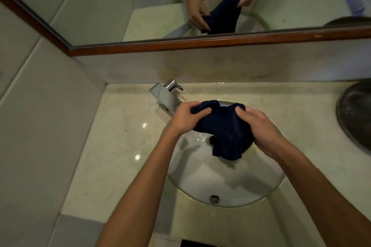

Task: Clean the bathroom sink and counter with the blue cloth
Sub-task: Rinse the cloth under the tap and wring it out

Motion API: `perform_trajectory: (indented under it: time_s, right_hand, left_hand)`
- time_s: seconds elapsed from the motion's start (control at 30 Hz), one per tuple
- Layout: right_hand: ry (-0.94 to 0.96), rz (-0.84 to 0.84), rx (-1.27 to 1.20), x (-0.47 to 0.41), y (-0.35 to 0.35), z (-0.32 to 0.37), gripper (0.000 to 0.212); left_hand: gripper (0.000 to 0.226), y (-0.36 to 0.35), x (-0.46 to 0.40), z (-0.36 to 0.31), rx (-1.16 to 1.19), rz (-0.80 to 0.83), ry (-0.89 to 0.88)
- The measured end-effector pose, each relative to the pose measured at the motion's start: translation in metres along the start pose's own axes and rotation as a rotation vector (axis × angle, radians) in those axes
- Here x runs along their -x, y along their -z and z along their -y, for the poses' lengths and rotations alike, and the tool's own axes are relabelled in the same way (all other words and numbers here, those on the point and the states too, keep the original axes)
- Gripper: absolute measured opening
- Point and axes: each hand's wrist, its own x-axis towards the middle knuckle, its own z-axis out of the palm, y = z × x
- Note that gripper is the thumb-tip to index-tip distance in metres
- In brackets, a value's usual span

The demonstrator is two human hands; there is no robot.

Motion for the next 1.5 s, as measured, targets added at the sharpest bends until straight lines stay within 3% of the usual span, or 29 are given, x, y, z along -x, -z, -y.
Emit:
perform_trajectory:
  time_s: [0.07, 0.13, 0.23, 0.3, 0.4, 0.47, 0.53, 0.6, 0.83, 0.9, 1.0, 1.13, 1.23, 1.3, 1.4, 1.5]
  right_hand:
    - [0.009, -0.035, 0.026, 0.008, -0.005, 0.012, 0.027]
    - [0.018, -0.079, 0.045, 0.013, -0.011, 0.022, 0.030]
    - [0.050, -0.124, 0.056, 0.022, -0.017, 0.032, 0.029]
    - [0.060, -0.145, 0.010, 0.028, -0.020, 0.038, 0.028]
    - [0.083, -0.163, -0.031, 0.033, -0.023, 0.047, 0.028]
    - [0.103, -0.178, -0.025, 0.034, -0.023, 0.053, 0.027]
    - [0.108, -0.194, -0.031, 0.035, -0.021, 0.060, 0.026]
    - [0.116, -0.203, -0.040, 0.037, -0.020, 0.067, 0.025]
    - [0.181, -0.183, -0.009, 0.040, -0.024, 0.084, 0.022]
    - [0.195, -0.172, 0.006, 0.040, -0.026, 0.087, 0.021]
    - [0.201, -0.172, 0.031, 0.041, -0.025, 0.089, 0.021]
    - [0.186, -0.198, 0.071, 0.041, -0.023, 0.086, 0.023]
    - [0.170, -0.213, 0.083, 0.042, -0.023, 0.082, 0.022]
    - [0.167, -0.216, 0.081, 0.043, -0.023, 0.081, 0.021]
    - [0.164, -0.226, 0.068, 0.046, -0.024, 0.083, 0.021]
    - [0.171, -0.226, 0.053, 0.049, -0.024, 0.089, 0.022]
  left_hand:
    - [0.027, -0.018, 0.006, 0.009, 0.202, 0.018, 0.153]
    - [0.053, -0.038, 0.018, 0.020, 0.326, -0.062, 0.360]
    - [0.047, -0.062, 0.049, 0.025, 0.258, -0.248, 0.630]
    - [0.057, -0.077, 0.071, 0.016, 0.418, -0.166, 0.721]
    - [0.074, -0.094, 0.093, -0.005, 0.590, 0.089, 0.604]
    - [0.060, -0.099, 0.094, -0.019, 0.650, 0.083, 0.479]
    - [0.064, -0.095, 0.087, -0.030, 0.729, 0.050, 0.434]
    - [0.080, -0.084, 0.079, -0.036, 0.837, 0.085, 0.508]
    - [0.061, -0.054, 0.071, -0.028, 1.151, 0.433, 0.800]
    - [0.057, -0.048, 0.073, -0.031, 1.142, 0.456, 0.831]
    - [0.040, -0.042, 0.074, -0.046, 0.973, 0.269, 0.728]
    - [0.040, -0.042, 0.065, -0.049, 0.366, -0.017, 0.538]
    - [0.055, -0.043, 0.062, -0.048, 0.009, -0.007, 0.427]
    - [0.051, -0.045, 0.061, -0.048, -0.112, 0.015, 0.373]
    - [0.044, -0.055, 0.058, -0.047, -0.027, 0.094, 0.323]
    - [0.045, -0.063, 0.059, -0.051, 0.408, 0.059, 0.389]
